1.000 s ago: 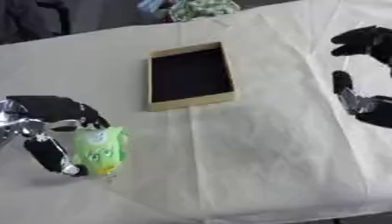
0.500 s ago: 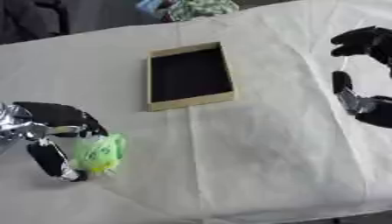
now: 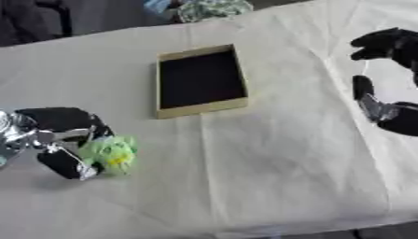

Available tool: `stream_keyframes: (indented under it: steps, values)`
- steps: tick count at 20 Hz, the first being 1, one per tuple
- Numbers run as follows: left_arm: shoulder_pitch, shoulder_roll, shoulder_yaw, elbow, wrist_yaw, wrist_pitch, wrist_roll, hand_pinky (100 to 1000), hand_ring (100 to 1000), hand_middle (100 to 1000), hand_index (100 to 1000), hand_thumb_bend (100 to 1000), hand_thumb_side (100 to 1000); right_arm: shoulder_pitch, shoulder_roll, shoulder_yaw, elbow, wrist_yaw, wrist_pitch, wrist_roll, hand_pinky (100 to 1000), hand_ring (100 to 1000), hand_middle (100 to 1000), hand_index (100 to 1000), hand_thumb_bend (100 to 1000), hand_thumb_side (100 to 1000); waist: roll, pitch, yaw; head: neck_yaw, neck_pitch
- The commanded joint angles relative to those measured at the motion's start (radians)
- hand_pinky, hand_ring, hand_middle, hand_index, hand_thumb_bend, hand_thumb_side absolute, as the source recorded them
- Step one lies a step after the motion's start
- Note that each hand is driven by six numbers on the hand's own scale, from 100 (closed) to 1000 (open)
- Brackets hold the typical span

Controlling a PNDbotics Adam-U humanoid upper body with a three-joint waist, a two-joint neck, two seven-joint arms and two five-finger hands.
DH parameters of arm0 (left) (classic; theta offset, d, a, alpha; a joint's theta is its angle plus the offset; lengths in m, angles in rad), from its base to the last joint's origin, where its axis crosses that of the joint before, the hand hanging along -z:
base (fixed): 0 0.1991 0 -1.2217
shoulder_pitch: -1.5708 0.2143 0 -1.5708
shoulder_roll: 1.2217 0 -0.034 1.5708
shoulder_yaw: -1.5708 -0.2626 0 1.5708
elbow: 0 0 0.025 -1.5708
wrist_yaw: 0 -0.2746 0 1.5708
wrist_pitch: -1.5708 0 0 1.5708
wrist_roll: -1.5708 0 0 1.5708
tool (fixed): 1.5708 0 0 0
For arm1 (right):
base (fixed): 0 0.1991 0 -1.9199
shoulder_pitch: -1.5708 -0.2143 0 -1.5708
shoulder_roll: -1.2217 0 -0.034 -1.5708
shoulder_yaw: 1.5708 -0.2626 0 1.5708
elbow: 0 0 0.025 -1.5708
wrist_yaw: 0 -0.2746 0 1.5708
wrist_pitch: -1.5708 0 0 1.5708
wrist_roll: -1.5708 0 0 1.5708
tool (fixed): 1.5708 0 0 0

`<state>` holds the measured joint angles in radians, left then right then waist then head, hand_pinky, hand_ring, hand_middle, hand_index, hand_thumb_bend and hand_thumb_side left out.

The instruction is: Pick up objects on the table and place them in the box.

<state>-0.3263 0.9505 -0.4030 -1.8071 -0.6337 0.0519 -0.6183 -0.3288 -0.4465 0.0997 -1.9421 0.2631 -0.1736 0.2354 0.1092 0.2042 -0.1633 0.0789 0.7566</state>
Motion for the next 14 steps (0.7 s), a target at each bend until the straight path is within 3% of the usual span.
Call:
stream_keyframes:
  steps: [1,5,10,14]
  values:
    - [-0.012,0.018,0.012,-0.008,-0.004,0.02,0.063,638,451,426,685,100,471,-0.008,-0.012,-0.003,-0.009,-0.004,0.0,0.0,787,737,768,837,100,242,-0.005,-0.012,0.001,-0.002,0.009]
    - [-0.012,0.014,0.022,-0.021,0.009,0.041,0.105,612,398,357,623,100,477,-0.008,-0.011,-0.003,-0.009,-0.004,-0.001,-0.001,787,737,768,838,100,241,-0.005,-0.012,0.001,-0.005,0.008]
    - [-0.03,0.021,0.076,-0.078,0.021,0.075,0.117,617,395,353,625,100,489,-0.007,-0.012,-0.004,-0.008,-0.004,-0.001,-0.001,787,738,768,838,100,242,-0.004,-0.014,0.002,-0.009,0.009]
    - [-0.092,0.02,0.107,-0.088,0.006,0.102,0.112,627,404,361,634,100,493,-0.01,-0.011,-0.001,-0.009,-0.007,-0.002,0.002,787,738,768,838,100,241,-0.004,-0.015,0.0,-0.01,0.003]
